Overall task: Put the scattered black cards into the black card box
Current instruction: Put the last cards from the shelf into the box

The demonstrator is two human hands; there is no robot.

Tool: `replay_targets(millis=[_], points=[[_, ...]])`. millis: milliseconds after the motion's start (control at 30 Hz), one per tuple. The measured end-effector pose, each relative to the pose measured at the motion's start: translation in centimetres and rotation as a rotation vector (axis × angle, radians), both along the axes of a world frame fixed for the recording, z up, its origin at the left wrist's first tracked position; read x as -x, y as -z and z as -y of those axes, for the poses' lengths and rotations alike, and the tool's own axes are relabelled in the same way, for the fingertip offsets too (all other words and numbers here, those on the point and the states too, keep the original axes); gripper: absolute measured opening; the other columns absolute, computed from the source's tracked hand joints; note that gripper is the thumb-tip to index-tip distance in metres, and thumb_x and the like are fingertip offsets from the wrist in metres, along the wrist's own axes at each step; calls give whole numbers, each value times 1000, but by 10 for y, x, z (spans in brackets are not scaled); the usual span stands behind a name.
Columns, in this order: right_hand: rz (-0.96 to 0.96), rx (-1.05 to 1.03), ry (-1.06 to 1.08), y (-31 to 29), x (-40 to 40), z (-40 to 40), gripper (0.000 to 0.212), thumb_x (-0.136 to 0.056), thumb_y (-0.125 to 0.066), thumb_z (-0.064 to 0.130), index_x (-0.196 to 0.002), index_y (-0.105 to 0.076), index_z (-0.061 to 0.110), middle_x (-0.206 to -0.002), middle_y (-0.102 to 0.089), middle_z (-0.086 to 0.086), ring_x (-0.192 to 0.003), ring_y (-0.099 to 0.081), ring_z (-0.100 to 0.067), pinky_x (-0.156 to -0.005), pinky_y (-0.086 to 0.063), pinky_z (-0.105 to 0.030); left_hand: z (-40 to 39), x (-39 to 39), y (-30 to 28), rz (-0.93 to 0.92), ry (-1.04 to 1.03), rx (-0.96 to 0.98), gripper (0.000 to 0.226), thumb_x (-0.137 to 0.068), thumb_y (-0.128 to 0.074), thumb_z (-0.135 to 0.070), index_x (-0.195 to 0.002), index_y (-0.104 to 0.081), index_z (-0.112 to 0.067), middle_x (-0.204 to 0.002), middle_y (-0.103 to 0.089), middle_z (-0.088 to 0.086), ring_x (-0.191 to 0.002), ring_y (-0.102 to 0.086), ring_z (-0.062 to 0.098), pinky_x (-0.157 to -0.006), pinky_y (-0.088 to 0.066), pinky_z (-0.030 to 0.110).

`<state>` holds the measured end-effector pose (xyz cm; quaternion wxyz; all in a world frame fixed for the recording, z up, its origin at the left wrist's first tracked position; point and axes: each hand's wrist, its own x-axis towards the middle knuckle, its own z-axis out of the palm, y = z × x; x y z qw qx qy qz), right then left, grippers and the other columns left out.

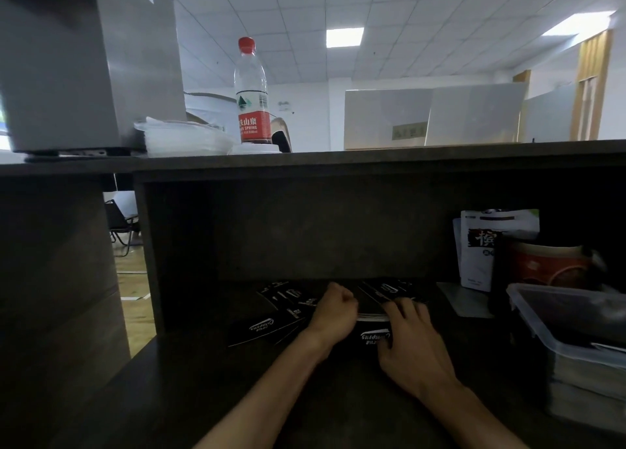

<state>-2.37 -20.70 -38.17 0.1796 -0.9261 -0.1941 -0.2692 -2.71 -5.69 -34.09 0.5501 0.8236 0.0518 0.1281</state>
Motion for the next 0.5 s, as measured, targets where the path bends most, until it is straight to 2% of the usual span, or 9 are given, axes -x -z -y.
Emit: replay_targets(millis=[100, 167, 200, 267, 333, 367, 433, 500], points=[[-4, -11, 22, -2, 2, 1, 49, -89, -59, 37, -134, -48, 24, -126, -39, 3, -120, -34, -12, -91, -45, -21, 6, -1, 2, 12, -70, 157, 12, -97, -44, -12, -100, -51, -22, -108, -60, 4, -98, -61, 15, -91, -53, 36], [8, -21, -11, -3, 3, 2, 41, -90, -58, 34, -129, -53, 23, -120, -41, 4, -114, -36, -10, -89, -45, -22, -8, 2, -1, 44, -76, 204, 9, -100, -47, -20, -95, -53, -24, -104, -62, 3, -92, -63, 13, -86, -55, 34], [15, -33, -32, -4, 4, 3, 38, -90, -57, 33, -126, -54, 23, -117, -41, 6, -111, -37, -9, -85, -45, -21, -22, 5, -3, 59, -76, 132, 10, -101, -48, -25, -95, -56, -24, -103, -64, 3, -90, -63, 12, -84, -54, 32], [38, -40, -75, -7, 6, 4, 33, -91, -56, 31, -123, -55, 24, -113, -42, 8, -106, -37, -6, -78, -42, -17, -61, 10, -3, 43, -110, -210, 15, -100, -49, -28, -102, -63, -23, -107, -67, 2, -94, -63, 13, -84, -49, 27], [51, -12, -131, -10, 7, 3, 29, -91, -55, 30, -120, -55, 25, -108, -41, 11, -101, -36, -3, -72, -38, -15, -103, 16, -1, -51, -160, -576, 22, -98, -53, -28, -114, -64, -19, -118, -66, 5, -105, -63, 19, -92, -49, 29], [43, -3, -160, -11, 8, 1, 28, -91, -54, 30, -118, -55, 25, -106, -40, 12, -101, -37, -3, -71, -36, -15, -120, 19, 1, -134, -172, -697, 28, -96, -55, -32, -121, -62, -19, -123, -64, 6, -111, -61, 21, -97, -48, 33], [10, 11, -193, -13, 9, -3, 25, -92, -52, 32, -116, -55, 26, -106, -44, 12, -103, -40, -5, -72, -36, -18, -142, 27, 5, -309, -176, -830, 44, -94, -57, -43, -131, -56, -21, -132, -59, 6, -120, -57, 24, -102, -46, 38], [-8, 33, -192, -12, 12, -7, 27, -93, -48, 34, -118, -53, 26, -113, -49, 9, -105, -40, -7, -74, -38, -21, -150, 31, 8, -371, -191, -848, 53, -90, -58, -53, -132, -55, -19, -135, -57, 8, -121, -56, 26, -102, -46, 39]])
